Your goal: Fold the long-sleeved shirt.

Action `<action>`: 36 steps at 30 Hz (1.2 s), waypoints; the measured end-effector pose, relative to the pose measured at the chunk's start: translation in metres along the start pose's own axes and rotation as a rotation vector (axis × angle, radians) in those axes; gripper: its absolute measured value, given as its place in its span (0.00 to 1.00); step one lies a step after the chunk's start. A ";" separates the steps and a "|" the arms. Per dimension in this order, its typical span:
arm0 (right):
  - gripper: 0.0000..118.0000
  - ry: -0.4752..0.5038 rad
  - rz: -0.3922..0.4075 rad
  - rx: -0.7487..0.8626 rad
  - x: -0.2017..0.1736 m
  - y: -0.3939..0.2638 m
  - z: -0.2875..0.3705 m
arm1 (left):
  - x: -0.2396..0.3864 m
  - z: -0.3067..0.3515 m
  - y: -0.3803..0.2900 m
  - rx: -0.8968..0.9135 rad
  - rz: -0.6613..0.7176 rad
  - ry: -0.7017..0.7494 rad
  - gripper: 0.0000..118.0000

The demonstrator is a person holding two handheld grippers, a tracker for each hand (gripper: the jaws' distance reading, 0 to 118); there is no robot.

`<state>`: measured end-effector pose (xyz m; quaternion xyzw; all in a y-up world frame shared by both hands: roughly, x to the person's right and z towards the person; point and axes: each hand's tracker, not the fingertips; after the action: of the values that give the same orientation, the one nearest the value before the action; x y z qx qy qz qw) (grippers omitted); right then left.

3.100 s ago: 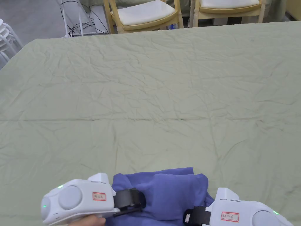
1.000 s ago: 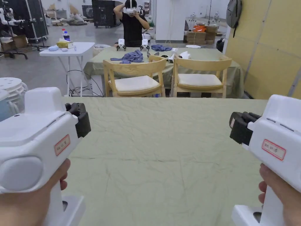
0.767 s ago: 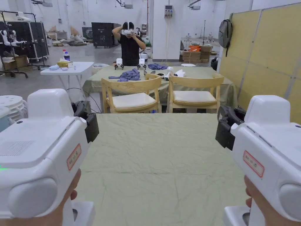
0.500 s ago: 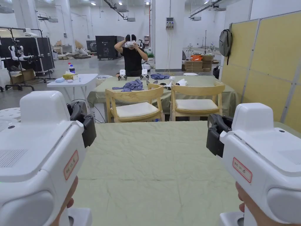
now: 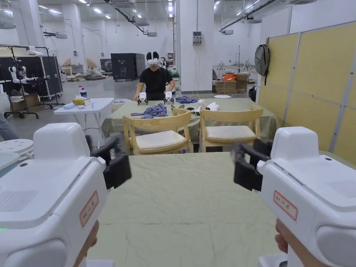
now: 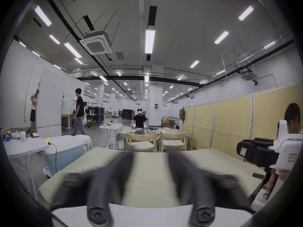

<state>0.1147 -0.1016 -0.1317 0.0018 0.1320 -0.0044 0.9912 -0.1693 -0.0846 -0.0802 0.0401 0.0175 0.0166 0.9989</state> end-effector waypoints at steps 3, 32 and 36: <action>1.00 -0.057 -0.009 -0.006 0.001 -0.002 -0.006 | -0.003 0.002 -0.005 0.033 -0.037 0.098 0.96; 1.00 -0.133 0.016 -0.043 0.011 -0.001 -0.002 | -0.018 -0.001 -0.009 -0.062 -0.036 0.054 1.00; 1.00 -0.121 0.017 -0.044 0.011 -0.001 -0.001 | -0.016 -0.003 -0.008 -0.082 0.000 -0.024 1.00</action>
<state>0.1252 -0.1031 -0.1359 -0.0193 0.0721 0.0070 0.9972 -0.1851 -0.0932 -0.0830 -0.0009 0.0046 0.0170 0.9998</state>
